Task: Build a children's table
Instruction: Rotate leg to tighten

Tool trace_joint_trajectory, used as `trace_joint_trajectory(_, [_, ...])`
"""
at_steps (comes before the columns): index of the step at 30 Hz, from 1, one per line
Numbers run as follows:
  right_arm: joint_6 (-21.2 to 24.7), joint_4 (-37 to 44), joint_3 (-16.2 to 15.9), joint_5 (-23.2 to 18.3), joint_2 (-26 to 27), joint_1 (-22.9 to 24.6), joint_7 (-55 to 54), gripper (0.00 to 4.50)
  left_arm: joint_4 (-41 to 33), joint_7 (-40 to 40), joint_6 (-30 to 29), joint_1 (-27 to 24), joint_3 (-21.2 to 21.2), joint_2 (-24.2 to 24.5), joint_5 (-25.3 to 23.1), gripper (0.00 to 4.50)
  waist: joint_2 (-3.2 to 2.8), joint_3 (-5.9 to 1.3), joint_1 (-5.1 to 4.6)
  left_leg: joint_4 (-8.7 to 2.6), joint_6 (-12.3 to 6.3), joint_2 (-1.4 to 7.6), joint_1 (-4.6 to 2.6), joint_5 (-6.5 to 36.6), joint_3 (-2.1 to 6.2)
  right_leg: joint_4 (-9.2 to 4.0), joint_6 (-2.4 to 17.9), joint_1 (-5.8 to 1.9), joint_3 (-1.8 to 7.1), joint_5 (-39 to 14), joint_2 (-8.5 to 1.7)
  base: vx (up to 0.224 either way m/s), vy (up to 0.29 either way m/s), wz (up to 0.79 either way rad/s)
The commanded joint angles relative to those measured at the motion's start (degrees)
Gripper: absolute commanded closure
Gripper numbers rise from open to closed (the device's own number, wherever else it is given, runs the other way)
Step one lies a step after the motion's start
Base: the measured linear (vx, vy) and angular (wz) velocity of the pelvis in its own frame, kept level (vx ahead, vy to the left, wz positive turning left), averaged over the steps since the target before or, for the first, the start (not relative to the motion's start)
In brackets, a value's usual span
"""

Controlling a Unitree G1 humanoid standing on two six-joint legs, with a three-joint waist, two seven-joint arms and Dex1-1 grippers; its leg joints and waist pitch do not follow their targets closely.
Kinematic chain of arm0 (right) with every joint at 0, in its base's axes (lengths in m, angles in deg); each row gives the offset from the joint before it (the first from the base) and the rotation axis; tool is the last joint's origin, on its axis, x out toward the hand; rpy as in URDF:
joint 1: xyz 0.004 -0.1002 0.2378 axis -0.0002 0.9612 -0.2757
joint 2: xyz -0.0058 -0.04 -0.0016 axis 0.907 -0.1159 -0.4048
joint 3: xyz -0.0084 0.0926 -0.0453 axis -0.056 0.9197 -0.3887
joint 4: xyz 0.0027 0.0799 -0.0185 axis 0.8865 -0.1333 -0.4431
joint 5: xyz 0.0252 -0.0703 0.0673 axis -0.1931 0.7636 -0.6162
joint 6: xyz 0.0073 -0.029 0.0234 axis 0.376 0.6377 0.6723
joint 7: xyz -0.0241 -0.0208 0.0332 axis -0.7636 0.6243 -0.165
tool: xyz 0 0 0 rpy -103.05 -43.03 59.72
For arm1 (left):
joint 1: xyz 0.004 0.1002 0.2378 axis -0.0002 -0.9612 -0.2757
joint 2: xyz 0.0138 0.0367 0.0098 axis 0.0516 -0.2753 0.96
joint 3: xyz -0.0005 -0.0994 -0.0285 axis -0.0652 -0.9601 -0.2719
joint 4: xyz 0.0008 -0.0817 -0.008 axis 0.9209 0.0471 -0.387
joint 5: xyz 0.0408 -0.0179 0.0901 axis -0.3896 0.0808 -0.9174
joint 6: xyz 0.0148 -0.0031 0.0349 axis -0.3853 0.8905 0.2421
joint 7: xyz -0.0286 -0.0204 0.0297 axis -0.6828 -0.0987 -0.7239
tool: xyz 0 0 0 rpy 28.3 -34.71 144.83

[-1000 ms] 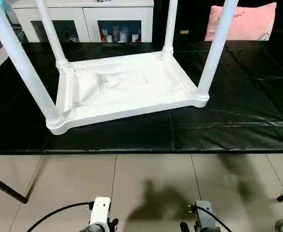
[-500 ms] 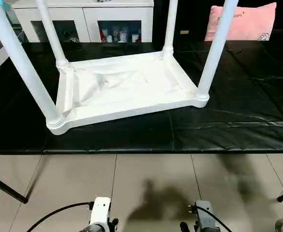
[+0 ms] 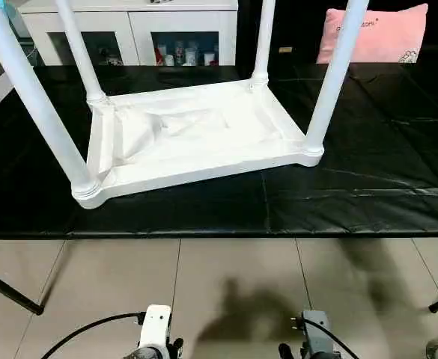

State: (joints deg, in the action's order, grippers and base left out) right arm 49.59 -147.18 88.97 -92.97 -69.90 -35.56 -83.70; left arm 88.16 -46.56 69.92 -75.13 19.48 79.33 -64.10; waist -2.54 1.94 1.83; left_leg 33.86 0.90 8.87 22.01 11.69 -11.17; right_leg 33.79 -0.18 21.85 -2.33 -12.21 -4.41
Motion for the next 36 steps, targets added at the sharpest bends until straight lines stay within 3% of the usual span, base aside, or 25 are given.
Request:
trace_joint_trajectory(1, [0.4,-0.4,-0.1,0.6,0.1,0.5,0.0,0.0,0.5,0.0,-0.3,0.1,-0.5,0.2,-0.4,1.9,0.2,-1.78,-0.05,-5.3,-1.66,5.53,-1.04,18.7,2.43,-4.77,14.4,-1.13,2.87,-10.8,-5.71,0.0,0.0,0.0])
trace_joint_trajectory(36, [0.4,-0.4,-0.1,0.6,0.1,0.5,0.0,0.0,0.5,0.0,-0.3,0.1,-0.5,0.2,-0.4,1.9,0.24,-1.81,-0.04,-5.24,-1.75,5.52,-1.05,18.6,2.41,-4.75,14.5,-1.16,2.87,-10.7,-5.72,0.0,0.0,0.0])
